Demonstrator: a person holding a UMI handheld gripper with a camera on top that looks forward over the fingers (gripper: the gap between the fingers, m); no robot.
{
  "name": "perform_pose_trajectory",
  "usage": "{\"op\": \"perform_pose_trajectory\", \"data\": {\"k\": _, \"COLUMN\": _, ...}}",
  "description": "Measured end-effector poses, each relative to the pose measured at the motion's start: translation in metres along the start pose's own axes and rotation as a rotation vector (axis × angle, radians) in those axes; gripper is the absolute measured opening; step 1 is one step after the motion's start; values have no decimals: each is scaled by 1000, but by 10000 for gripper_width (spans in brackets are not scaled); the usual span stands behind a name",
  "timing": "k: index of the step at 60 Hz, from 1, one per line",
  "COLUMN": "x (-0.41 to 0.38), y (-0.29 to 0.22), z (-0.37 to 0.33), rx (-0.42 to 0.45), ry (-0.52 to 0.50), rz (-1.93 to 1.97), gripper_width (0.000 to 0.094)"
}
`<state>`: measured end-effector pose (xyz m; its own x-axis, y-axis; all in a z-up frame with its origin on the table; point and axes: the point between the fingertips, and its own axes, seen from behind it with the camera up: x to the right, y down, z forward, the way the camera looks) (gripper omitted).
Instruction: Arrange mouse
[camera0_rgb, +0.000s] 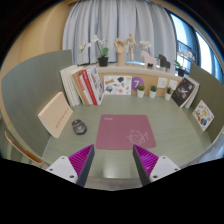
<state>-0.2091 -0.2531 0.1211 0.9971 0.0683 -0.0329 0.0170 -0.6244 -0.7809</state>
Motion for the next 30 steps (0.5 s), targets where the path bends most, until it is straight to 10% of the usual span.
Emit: {"op": "perform_pose_trajectory", "data": {"k": 30, "x": -153, "y": 45, "z": 147, "rx": -182, "ry": 3, "rz": 32, "gripper_width": 779}}
